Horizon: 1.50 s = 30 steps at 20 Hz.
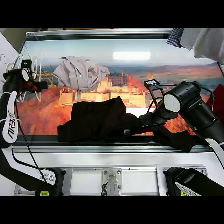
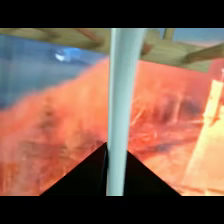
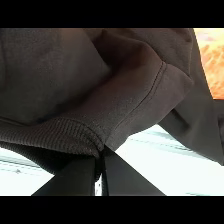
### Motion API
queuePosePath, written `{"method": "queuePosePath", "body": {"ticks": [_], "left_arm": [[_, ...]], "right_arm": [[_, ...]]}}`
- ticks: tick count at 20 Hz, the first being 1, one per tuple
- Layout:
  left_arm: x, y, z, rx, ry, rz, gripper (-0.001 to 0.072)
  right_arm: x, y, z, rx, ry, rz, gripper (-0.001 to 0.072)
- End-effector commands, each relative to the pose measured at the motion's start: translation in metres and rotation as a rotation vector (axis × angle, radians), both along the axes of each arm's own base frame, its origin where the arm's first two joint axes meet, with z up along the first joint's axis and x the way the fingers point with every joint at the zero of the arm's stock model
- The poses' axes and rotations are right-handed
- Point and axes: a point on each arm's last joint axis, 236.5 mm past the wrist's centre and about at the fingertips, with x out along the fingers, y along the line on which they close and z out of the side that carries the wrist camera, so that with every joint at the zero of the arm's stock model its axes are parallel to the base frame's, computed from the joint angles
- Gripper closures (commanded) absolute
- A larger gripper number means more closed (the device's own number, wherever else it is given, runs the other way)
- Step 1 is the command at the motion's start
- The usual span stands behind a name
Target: Fold the clothes and pants, and hang the long-sleeved shirts on hangers.
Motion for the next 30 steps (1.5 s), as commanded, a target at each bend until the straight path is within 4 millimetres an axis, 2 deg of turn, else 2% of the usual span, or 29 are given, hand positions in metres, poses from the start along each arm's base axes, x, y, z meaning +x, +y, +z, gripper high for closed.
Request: {"method": "queuePosePath", "body": {"ticks": [1,3,5,7,10,12,13,14,15,18,19,21,23,25,28,30], "left_arm": [[-0.001,-0.009,0.065,0.046,-0.094,-0.055,0.0687],[-0.003,-0.026,0.097,0.067,-0.140,-0.103,0.0687],[-0.006,-0.050,0.131,0.101,-0.183,-0.198,0.0686],[-0.017,-0.081,0.159,0.163,-0.184,-0.365,0.0686],[-0.059,-0.144,0.177,0.193,-0.090,-0.743,0.0686],[-0.100,-0.198,0.182,0.077,-0.052,-1.022,0.0686],[-0.121,-0.213,0.183,0.022,-0.027,-1.109,0.0687],[-0.138,-0.214,0.182,-0.006,0.023,-1.132,0.0686],[-0.147,-0.213,0.183,-0.011,0.042,-1.137,0.0686],[-0.152,-0.213,0.191,0.002,0.026,-1.144,0.0687],[-0.158,-0.212,0.190,0.012,0.048,-1.191,0.0686],[-0.185,-0.214,0.182,0.008,0.147,-1.366,0.0687],[-0.210,-0.211,0.178,-0.032,0.239,-1.441,0.0687],[-0.215,-0.214,0.176,-0.033,0.236,-1.481,0.0688],[-0.247,-0.234,0.160,-0.118,0.213,-1.619,0.0688],[-0.274,-0.232,0.141,-0.159,0.262,-1.627,0.0688]], "right_arm": [[0.000,0.000,0.000,0.000,0.001,0.001,0.0687],[0.000,0.000,0.000,0.000,0.001,0.001,0.0687],[0.000,0.000,0.000,0.000,0.001,0.001,0.0687],[0.000,0.000,0.000,0.000,0.001,0.000,0.0687],[0.000,0.000,0.000,0.000,0.001,0.001,0.0687],[0.000,0.000,0.000,0.000,0.001,0.001,0.0687],[0.000,0.000,0.000,0.000,0.001,0.000,0.0687],[0.000,0.000,0.000,0.000,0.001,0.000,0.0687],[0.000,0.000,0.000,0.000,0.001,0.000,0.0687],[0.000,0.000,0.000,-0.001,0.001,0.000,0.0687],[0.000,0.000,0.000,0.000,0.002,0.000,0.0687],[0.000,0.000,0.000,0.000,0.002,0.001,0.0687],[0.000,0.000,0.000,0.000,0.002,0.000,0.0687],[-0.001,0.001,0.000,0.001,0.003,0.001,0.0687],[0.000,0.001,-0.001,0.001,0.004,0.001,0.0687],[0.000,0.001,-0.002,-0.001,0.007,0.001,0.0687]]}}
